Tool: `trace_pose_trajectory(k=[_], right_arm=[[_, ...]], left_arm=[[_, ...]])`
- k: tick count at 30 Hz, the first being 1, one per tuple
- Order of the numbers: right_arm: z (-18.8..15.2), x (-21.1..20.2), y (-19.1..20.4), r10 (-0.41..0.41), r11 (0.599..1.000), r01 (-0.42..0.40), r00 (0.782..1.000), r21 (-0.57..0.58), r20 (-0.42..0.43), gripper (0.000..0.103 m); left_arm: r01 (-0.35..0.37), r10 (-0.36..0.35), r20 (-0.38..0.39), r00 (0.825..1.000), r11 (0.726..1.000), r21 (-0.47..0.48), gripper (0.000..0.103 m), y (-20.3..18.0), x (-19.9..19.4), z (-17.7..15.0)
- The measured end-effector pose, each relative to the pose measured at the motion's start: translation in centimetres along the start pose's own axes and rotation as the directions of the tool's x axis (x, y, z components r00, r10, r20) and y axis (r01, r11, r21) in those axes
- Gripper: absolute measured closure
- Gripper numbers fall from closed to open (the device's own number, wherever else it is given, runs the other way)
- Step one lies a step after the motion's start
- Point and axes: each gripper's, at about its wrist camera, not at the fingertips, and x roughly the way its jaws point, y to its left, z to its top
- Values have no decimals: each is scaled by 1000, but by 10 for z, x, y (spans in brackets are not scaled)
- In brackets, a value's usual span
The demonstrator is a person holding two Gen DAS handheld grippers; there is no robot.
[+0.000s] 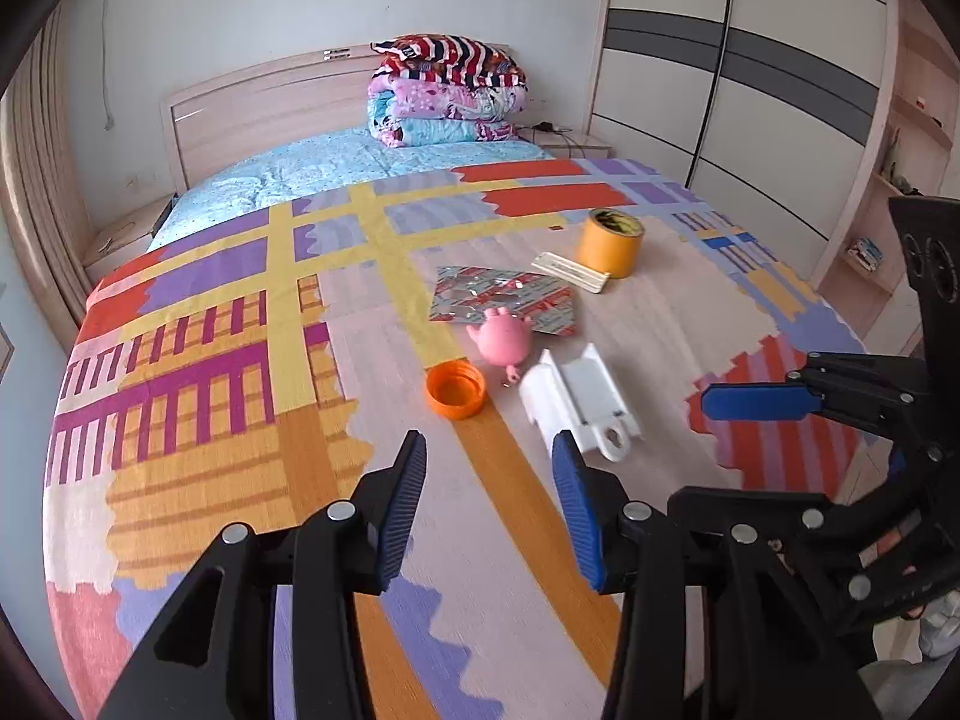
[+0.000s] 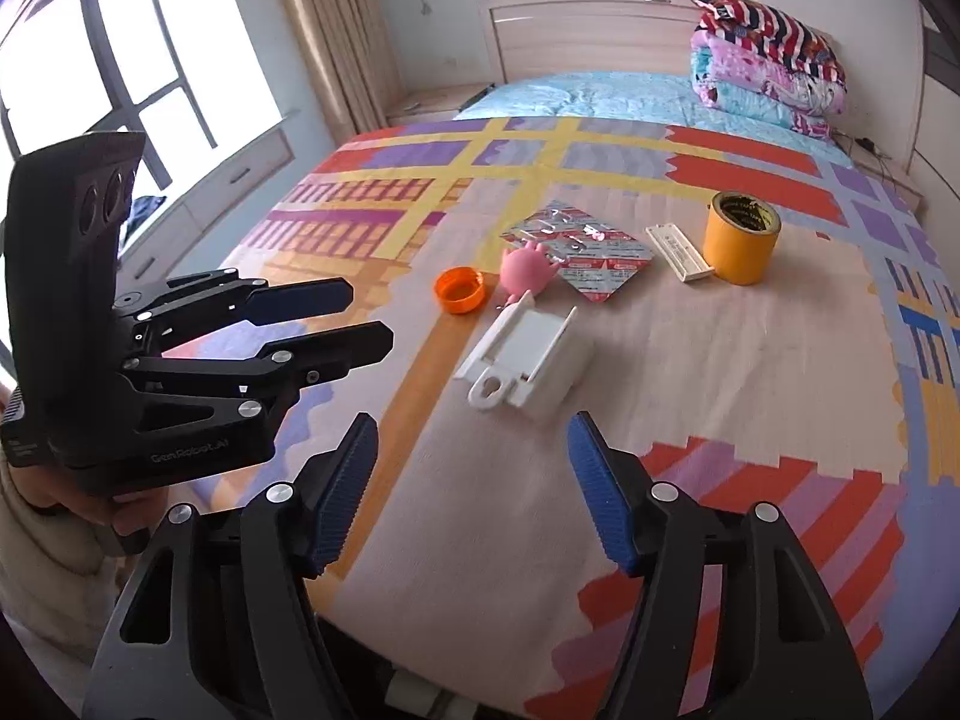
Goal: Collect trash
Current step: 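Lift both open tools out of the bin toward the bed, then grasp the orange cap with the left tool while the right tool grasps the white plastic holder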
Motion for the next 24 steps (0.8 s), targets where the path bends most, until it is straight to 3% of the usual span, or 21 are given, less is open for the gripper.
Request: trace_pose_trajectory(k=[5,12,24], right_arm=[[5,14,-5,-20,1000,20,1000,13,-13,37],[10,31,-14,-46,998,47,999,38,-29,35],[14,46,-10,-108,994,108,994,-10,-3,34]], left_arm=[[32,-32,-25,999,999,-14,61,9,22,8],[3,-2,-45,999,1000,23,61,8,40,16],[15,-14,-64,998,1000,4,61,17,64,22]])
